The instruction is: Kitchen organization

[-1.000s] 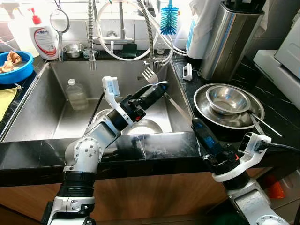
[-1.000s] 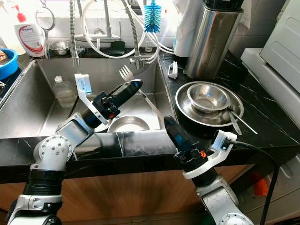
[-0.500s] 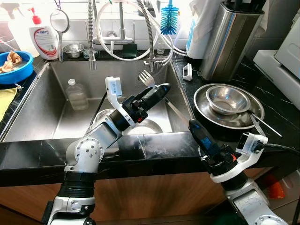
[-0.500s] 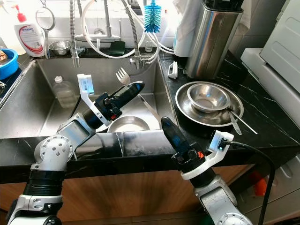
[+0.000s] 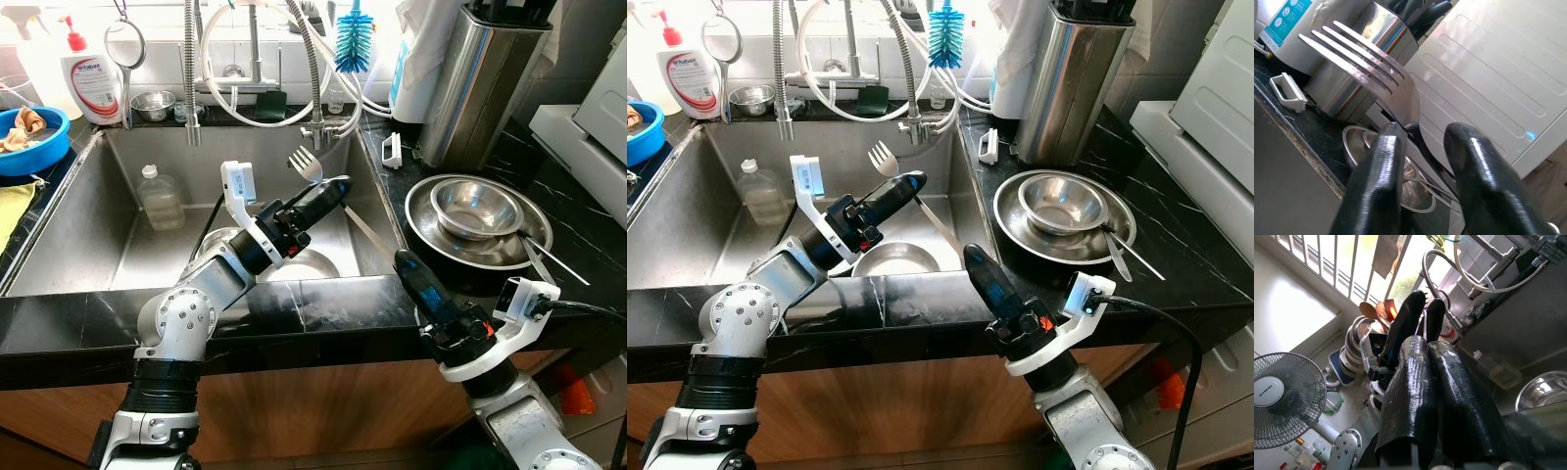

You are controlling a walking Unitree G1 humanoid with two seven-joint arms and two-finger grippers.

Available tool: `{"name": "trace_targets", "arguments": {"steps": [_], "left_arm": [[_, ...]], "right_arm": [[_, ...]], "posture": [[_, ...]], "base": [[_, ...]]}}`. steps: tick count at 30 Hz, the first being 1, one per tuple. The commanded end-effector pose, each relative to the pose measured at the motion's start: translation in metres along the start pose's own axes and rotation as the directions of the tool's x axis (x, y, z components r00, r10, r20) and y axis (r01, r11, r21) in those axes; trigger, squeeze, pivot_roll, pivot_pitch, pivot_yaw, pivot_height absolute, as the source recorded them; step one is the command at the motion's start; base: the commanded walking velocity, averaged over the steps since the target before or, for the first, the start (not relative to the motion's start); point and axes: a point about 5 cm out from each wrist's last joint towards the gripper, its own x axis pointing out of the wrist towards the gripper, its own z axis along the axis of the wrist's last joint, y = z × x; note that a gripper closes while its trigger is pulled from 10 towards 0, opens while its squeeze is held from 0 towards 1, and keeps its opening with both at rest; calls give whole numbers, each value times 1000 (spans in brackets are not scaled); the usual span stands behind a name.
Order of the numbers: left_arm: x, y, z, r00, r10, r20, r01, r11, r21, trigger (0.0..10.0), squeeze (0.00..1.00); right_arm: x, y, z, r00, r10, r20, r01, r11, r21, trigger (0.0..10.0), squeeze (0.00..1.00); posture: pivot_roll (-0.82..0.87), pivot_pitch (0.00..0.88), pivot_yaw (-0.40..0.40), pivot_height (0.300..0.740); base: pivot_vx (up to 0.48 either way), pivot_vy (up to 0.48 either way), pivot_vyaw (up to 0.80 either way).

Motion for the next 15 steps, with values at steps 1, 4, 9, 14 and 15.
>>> {"name": "trace_targets", "arguments": {"steps": [1, 4, 9, 14, 15], "left_arm": [[0, -2, 2, 1000, -7, 6, 7, 1000, 7, 0, 0], [0, -2, 3, 1000, -4, 10, 4, 1000, 3, 0, 0], [0, -1, 3, 1000, -1, 16, 1, 1000, -6, 0, 0], [-1, 0, 5, 1000, 2, 24, -1, 1000, -11, 0, 0], [-1, 0, 5, 1000, 2, 24, -1, 1000, -11, 0, 0]], "right_arm": [[0, 3, 1, 1000, 9, 1, -9, 1000, -18, 10000, 0], [0, 2, 2, 1000, 5, 6, -5, 1000, -21, 10000, 0], [-1, 0, 3, 1000, -6, 14, 7, 999, -33, 10000, 0], [-1, -2, 3, 1000, -21, 17, 22, 999, -45, 10000, 0], [-1, -2, 3, 1000, -21, 17, 22, 999, -45, 10000, 0]], "posture": [[20, 40, -45, 740], [21, 41, -44, 740], [20, 42, -45, 740], [21, 44, -45, 740], [21, 44, -45, 740]], "base": [[0, 0, 0], [0, 0, 0], [0, 0, 0], [0, 0, 0], [0, 0, 0]]}}
